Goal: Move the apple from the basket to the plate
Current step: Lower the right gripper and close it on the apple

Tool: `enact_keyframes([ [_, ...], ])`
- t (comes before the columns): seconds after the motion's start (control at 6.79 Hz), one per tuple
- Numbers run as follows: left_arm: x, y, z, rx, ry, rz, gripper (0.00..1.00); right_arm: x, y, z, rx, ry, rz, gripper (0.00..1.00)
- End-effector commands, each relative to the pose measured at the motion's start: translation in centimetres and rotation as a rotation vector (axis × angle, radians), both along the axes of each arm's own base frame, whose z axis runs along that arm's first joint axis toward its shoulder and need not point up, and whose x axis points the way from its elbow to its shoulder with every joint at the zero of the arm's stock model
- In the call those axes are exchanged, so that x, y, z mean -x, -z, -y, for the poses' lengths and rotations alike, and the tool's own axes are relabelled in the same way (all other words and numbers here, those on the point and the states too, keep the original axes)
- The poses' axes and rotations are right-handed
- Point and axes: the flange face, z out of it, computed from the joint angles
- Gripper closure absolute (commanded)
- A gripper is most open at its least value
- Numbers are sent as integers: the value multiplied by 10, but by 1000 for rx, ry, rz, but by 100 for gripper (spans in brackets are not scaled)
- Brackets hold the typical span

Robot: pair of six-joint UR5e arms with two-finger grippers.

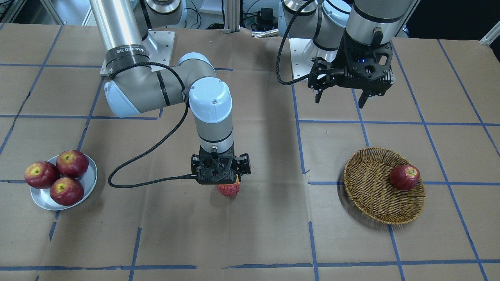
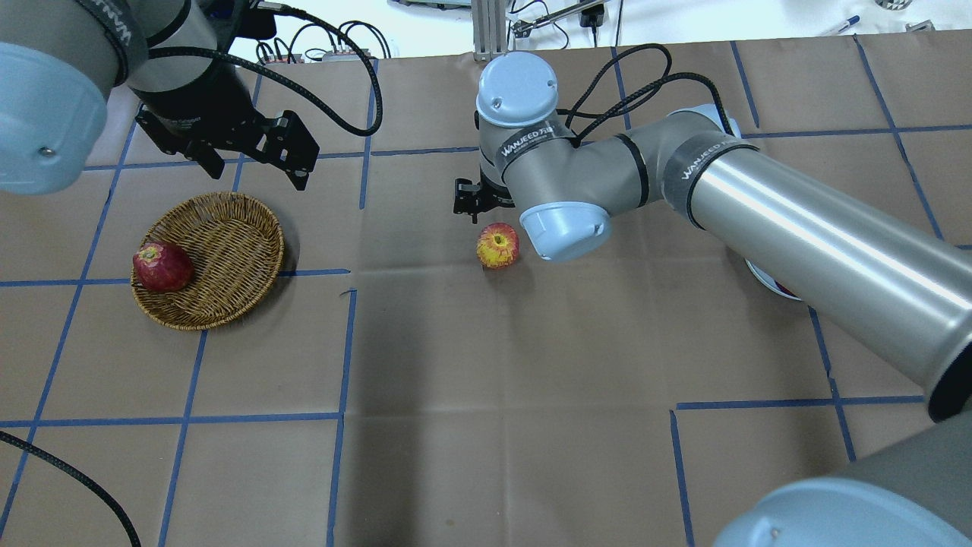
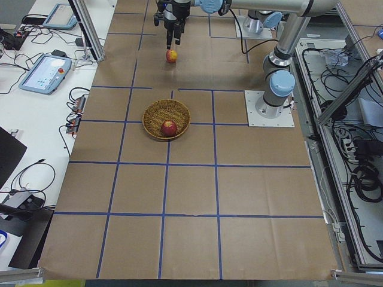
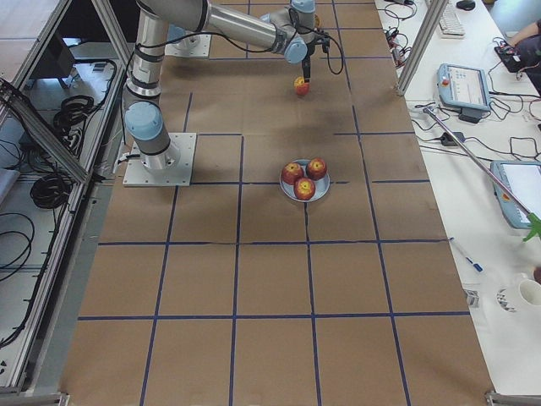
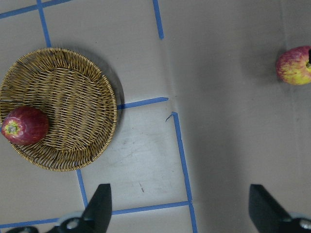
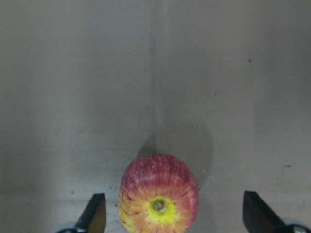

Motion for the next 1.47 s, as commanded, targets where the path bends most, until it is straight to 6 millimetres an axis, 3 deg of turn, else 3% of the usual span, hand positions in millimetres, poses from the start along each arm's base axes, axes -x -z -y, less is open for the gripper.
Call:
enact_keyframes([
  [0.0,7,-3,4,35,-19,-81,1,-1,35,0,-7,-1,-1,0],
  [0.29,4,-3,4,36,-50,-80,1,-5,58,2,3,-8,3,0],
  [0.44,-4,0,1,20,-64,-76,1,-6,60,3,6,-8,4,7],
  [0.59,-7,5,-1,14,-65,-71,1,-6,60,2,6,-9,4,24],
  [0.88,-10,-2,1,35,-52,-25,1,-12,56,-2,12,-21,5,46],
  [1.03,-11,-4,1,39,-53,-10,1,-13,40,1,35,-21,13,49],
  [1.18,-11,-2,0,33,-51,-9,1,-2,-1,3,61,-11,23,49],
  [1.33,-10,-2,0,31,-57,-15,1,13,-48,-7,37,-7,18,49],
])
